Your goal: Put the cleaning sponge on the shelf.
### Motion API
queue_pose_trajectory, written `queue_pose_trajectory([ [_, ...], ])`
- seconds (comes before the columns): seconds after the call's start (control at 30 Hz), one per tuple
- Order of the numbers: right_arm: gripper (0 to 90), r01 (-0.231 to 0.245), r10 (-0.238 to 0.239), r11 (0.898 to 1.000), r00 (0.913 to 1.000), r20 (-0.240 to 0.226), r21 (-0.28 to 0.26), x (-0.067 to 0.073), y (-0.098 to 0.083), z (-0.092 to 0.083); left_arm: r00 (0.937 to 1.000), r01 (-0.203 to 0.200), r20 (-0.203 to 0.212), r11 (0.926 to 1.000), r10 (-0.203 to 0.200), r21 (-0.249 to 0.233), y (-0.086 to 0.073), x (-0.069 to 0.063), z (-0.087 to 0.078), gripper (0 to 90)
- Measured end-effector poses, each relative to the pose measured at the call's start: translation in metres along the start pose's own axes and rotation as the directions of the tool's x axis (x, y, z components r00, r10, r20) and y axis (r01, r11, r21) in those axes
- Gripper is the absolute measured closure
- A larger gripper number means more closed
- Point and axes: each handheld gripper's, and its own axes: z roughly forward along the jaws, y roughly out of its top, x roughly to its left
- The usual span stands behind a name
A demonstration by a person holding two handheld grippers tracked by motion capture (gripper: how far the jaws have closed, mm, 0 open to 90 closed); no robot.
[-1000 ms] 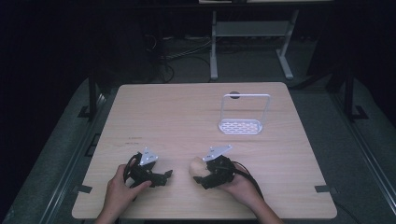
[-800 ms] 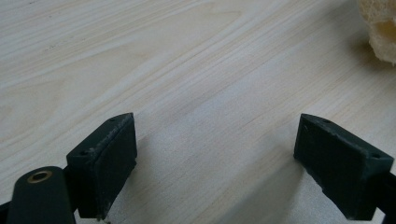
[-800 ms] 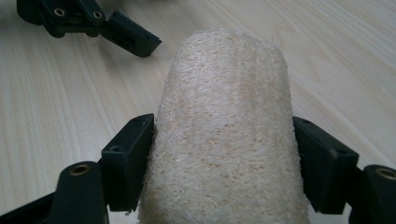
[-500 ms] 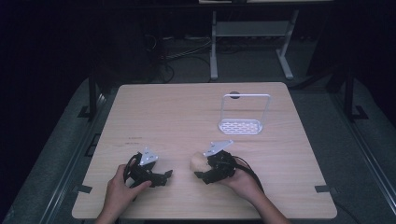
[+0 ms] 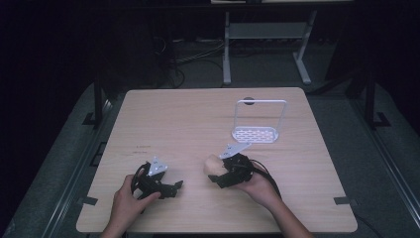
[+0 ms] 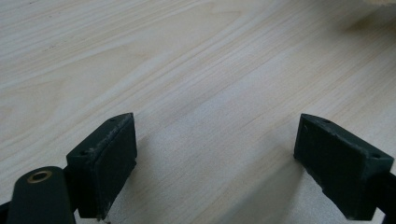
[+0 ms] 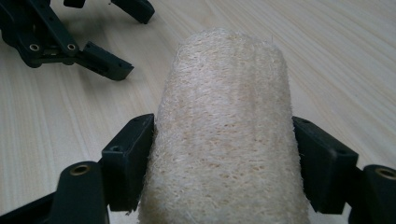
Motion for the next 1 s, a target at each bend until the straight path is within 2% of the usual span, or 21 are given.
queue_pose_trajectory([
  [0.33,27.3,-0.012,0.012,1.000,0.9997,0.020,-0.008,-0.006,-0.001,-0.004,1.0000,0.000,0.000,1.0000,0.000,0.000,0.000,0.000,0.000,12.6],
  [1.0,27.4,-0.070,0.073,0.997,0.9933,0.089,-0.038,-0.032,-0.008,-0.021,1.0000,-0.004,0.000,1.0000,0.004,0.003,0.000,0.000,0.000,12.6],
])
